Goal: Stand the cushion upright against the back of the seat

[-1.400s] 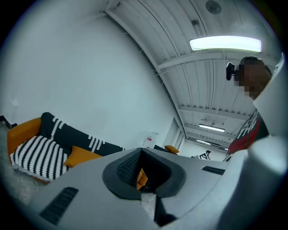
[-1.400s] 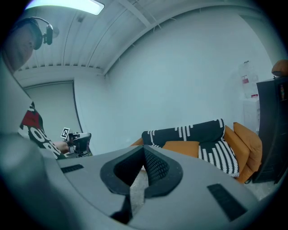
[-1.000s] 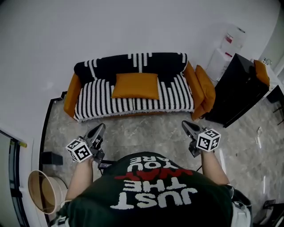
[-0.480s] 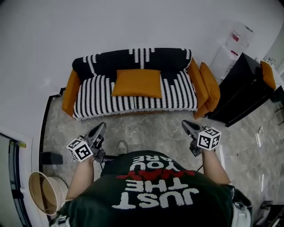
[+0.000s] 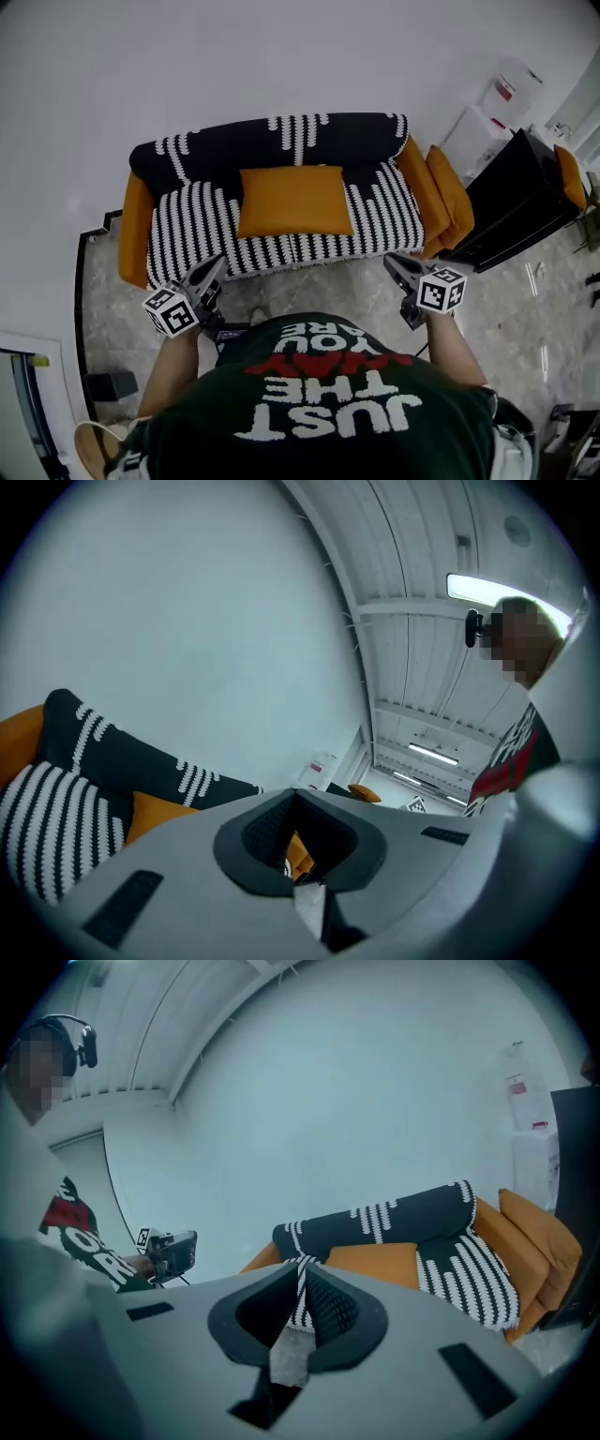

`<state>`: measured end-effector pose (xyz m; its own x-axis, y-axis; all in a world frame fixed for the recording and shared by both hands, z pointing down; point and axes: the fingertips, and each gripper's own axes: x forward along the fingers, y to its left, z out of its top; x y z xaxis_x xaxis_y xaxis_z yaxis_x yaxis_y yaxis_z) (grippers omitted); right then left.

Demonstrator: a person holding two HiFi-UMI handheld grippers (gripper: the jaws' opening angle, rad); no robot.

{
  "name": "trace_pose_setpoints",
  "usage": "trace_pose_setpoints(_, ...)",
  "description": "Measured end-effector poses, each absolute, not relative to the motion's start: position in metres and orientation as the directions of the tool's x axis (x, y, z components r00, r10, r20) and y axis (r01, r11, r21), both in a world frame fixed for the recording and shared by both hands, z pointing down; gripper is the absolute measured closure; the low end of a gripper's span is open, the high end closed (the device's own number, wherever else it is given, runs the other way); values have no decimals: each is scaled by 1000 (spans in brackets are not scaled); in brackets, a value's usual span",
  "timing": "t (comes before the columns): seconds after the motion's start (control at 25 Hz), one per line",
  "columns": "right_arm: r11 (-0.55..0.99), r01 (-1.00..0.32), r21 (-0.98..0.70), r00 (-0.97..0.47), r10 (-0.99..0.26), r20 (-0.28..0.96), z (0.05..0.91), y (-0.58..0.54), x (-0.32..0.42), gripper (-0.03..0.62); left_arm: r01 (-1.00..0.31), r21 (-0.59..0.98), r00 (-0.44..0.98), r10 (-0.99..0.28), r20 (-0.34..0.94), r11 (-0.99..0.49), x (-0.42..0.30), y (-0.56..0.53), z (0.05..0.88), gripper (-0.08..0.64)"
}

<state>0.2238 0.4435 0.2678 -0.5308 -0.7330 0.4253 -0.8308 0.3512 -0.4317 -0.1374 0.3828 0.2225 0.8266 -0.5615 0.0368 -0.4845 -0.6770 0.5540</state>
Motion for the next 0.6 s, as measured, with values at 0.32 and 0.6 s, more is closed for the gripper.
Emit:
trace_pose_setpoints(0.32,351,-845,-402,-517,-729,449,250,308,160,565,-441,567,860,-508,46,-695,-188,247,218,568)
trace_pose_setpoints(0.6,316,-841,-440,-517,-711,477,261,237,144,527,-429,590,871,-486,70,-684,-205,178,224,568)
